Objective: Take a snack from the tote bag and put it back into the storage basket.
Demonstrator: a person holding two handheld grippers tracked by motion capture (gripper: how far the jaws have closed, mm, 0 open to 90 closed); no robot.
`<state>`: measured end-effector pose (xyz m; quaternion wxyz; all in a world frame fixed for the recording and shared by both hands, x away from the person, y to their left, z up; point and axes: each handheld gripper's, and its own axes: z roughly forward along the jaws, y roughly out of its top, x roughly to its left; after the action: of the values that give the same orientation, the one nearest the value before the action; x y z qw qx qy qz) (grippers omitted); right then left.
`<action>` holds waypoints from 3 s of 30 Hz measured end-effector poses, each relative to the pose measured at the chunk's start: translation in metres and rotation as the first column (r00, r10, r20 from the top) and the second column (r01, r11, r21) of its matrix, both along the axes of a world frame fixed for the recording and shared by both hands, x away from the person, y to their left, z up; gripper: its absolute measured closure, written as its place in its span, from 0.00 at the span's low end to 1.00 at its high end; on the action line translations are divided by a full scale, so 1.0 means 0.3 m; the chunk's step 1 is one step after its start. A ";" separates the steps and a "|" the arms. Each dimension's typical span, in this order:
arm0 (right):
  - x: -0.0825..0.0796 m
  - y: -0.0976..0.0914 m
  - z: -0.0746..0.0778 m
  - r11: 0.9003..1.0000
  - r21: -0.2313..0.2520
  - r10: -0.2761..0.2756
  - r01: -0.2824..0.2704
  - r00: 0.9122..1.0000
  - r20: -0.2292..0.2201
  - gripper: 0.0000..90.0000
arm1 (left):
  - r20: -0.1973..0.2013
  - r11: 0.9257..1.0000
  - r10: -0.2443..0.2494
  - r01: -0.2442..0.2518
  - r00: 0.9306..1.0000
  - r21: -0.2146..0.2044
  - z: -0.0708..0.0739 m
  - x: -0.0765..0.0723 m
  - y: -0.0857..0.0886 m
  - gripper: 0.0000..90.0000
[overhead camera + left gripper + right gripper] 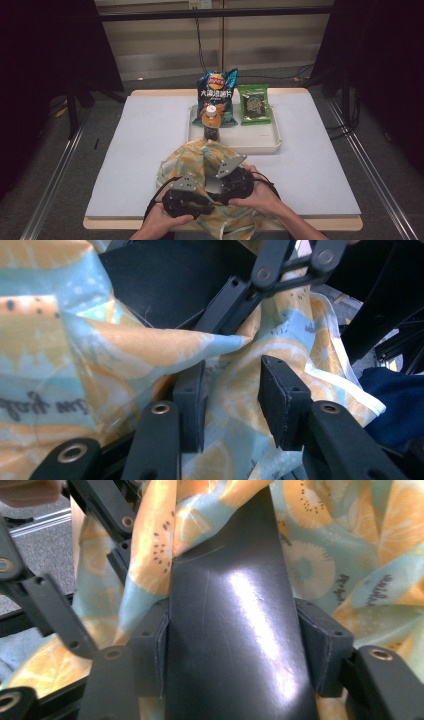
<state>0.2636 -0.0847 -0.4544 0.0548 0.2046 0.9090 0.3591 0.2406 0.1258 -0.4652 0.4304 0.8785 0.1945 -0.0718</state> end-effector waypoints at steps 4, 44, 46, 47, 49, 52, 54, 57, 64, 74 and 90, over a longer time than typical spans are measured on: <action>0.004 0.008 -0.009 1.000 -0.001 0.008 -0.008 1.000 0.001 0.47 | 0.004 1.000 -0.003 0.003 1.000 0.005 0.009 0.002 0.009 0.69; -0.051 -0.046 0.069 0.999 0.053 -0.003 0.001 0.999 0.036 0.48 | 0.228 0.980 0.199 -0.186 0.953 -0.076 0.146 0.073 0.072 0.73; -0.052 -0.044 0.063 0.999 0.045 -0.002 0.000 0.999 0.034 0.48 | 0.210 0.981 0.191 -0.179 0.959 -0.077 0.138 0.077 0.083 0.85; -0.052 -0.044 0.062 0.999 0.041 -0.003 0.002 0.999 0.034 0.48 | 0.205 0.981 0.189 -0.176 0.960 -0.083 0.135 0.076 0.087 0.91; -0.051 -0.046 0.059 0.999 0.040 0.003 -0.004 1.000 0.031 0.48 | 0.198 0.980 0.194 -0.179 0.961 -0.091 0.136 0.075 0.105 0.97; -0.053 -0.055 0.062 0.999 0.046 -0.010 0.009 0.999 0.034 0.48 | 0.193 0.971 0.230 -0.210 0.954 -0.118 0.147 0.077 0.147 0.99; -0.060 -0.065 0.071 0.998 0.065 -0.023 0.020 0.999 0.040 0.48 | 0.196 0.961 0.265 -0.243 0.944 -0.131 0.158 0.078 0.181 0.99; -0.068 -0.084 0.084 0.996 0.079 -0.034 0.030 0.998 0.043 0.48 | 0.198 0.946 0.309 -0.281 0.930 -0.160 0.176 0.074 0.227 0.99; -0.084 -0.126 0.093 0.993 0.107 -0.060 0.055 0.997 0.042 0.48 | 0.178 0.923 0.373 -0.346 0.910 -0.165 0.168 0.093 0.289 1.00; -0.077 -0.144 0.125 0.985 0.165 -0.062 0.053 0.997 0.055 0.48 | 0.124 0.916 0.398 -0.388 0.909 -0.101 0.109 0.103 0.330 0.99; -0.033 -0.087 0.159 0.968 0.247 -0.051 0.037 0.997 0.050 0.48 | 0.091 0.924 0.377 -0.369 0.922 -0.098 0.063 0.070 0.352 0.98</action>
<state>0.2539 -0.1108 -0.4066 0.0624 0.2198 0.8508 0.4732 0.2617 0.2313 -0.4462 0.4804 0.8103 0.3316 0.0515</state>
